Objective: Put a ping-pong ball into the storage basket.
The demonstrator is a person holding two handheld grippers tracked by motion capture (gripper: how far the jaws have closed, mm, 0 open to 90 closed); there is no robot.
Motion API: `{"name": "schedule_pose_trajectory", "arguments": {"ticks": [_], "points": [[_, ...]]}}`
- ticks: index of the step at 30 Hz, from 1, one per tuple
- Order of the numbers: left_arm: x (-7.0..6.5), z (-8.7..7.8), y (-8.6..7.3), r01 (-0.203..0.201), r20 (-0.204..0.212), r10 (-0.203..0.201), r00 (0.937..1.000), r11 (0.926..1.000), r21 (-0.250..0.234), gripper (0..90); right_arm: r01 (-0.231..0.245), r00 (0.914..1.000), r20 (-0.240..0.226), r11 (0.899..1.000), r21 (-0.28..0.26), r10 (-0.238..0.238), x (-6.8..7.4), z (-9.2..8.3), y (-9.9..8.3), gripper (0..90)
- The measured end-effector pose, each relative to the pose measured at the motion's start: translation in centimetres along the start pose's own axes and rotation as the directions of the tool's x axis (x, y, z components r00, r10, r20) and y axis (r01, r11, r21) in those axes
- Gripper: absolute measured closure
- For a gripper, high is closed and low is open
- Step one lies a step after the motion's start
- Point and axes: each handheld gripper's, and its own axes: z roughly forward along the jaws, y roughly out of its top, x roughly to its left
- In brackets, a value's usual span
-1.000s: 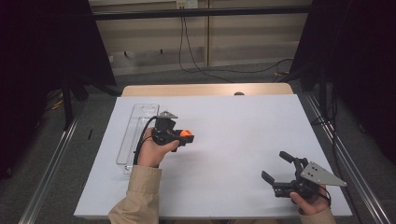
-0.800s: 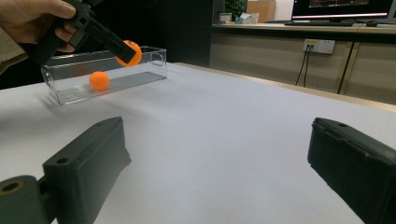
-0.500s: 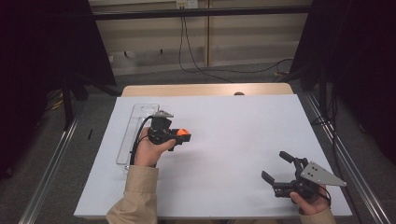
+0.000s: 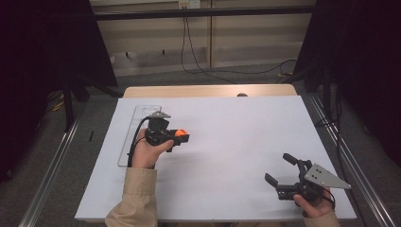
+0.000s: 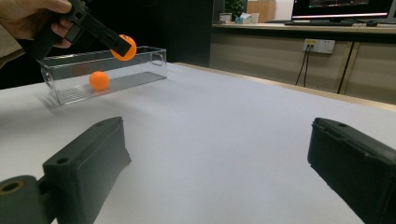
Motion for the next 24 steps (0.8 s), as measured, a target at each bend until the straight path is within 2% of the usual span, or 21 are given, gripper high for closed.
{"name": "schedule_pose_trajectory", "arguments": {"ticks": [8,24], "points": [[0.4,-0.4,-0.1,0.012,-0.011,-0.013,0.9999,0.9998,-0.012,50.8,0.000,1.0000,0.000,1.000,0.000,0.000,0.0,0.0,0.0,4.4],[1.0,-1.1,-0.2,0.013,-0.032,-0.014,0.9994,0.9998,-0.013,50.7,0.000,1.0000,-0.001,1.000,0.001,0.000,0.0,0.0,0.0,4.3]]}}
